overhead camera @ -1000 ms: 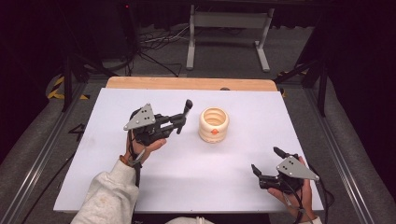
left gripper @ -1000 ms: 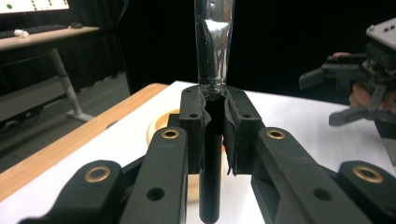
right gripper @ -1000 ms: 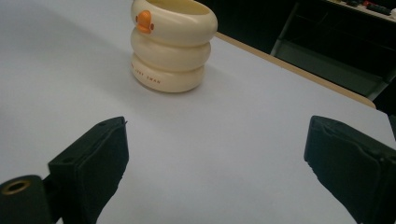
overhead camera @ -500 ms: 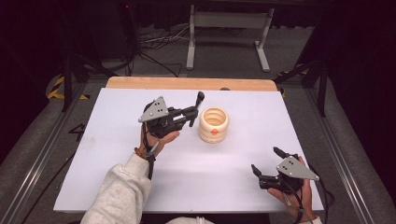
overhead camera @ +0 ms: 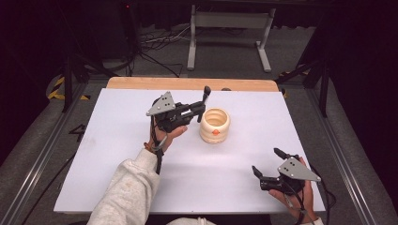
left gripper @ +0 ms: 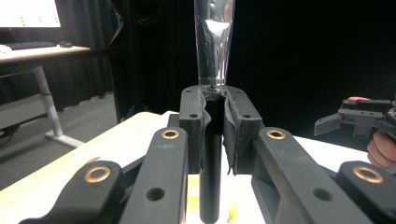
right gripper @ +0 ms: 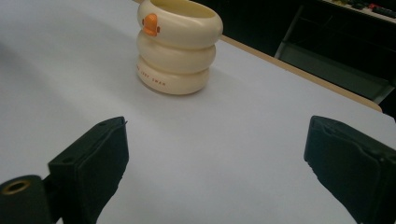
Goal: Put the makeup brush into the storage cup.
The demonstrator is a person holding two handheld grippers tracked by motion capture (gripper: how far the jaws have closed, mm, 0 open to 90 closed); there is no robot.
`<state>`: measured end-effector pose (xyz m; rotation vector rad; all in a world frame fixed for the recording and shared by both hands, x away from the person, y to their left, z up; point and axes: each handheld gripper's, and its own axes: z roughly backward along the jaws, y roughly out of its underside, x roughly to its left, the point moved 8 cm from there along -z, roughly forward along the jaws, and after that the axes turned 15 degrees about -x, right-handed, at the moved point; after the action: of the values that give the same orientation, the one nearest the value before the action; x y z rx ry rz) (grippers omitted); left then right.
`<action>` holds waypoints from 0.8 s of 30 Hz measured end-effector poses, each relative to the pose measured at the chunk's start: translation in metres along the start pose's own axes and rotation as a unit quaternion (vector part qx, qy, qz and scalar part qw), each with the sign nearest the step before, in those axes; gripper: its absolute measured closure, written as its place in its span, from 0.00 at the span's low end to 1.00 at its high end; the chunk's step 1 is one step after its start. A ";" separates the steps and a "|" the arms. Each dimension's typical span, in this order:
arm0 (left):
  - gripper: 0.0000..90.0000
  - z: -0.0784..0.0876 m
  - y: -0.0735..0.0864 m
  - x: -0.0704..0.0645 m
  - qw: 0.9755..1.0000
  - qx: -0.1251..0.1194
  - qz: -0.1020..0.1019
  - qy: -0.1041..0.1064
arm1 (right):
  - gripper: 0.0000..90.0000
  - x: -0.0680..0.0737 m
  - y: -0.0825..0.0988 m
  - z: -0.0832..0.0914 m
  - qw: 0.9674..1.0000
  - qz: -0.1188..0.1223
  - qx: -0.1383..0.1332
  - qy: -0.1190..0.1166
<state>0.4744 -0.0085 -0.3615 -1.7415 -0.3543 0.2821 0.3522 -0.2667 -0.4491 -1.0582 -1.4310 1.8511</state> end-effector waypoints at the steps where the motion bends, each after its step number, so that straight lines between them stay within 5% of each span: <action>1: 0.88 -0.003 0.000 0.000 1.000 0.000 0.001 0.000 | 0.08 0.000 0.000 0.000 1.000 0.000 0.000 0.001; 24: 0.88 -0.043 0.025 0.010 1.000 0.001 0.016 0.007 | 0.08 0.000 0.000 0.000 1.000 -0.002 -0.001 -0.002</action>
<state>0.5022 -0.0481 -0.3772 -1.7485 -0.3160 0.2936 0.3517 -0.2666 -0.4489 -1.0523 -1.4377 1.8490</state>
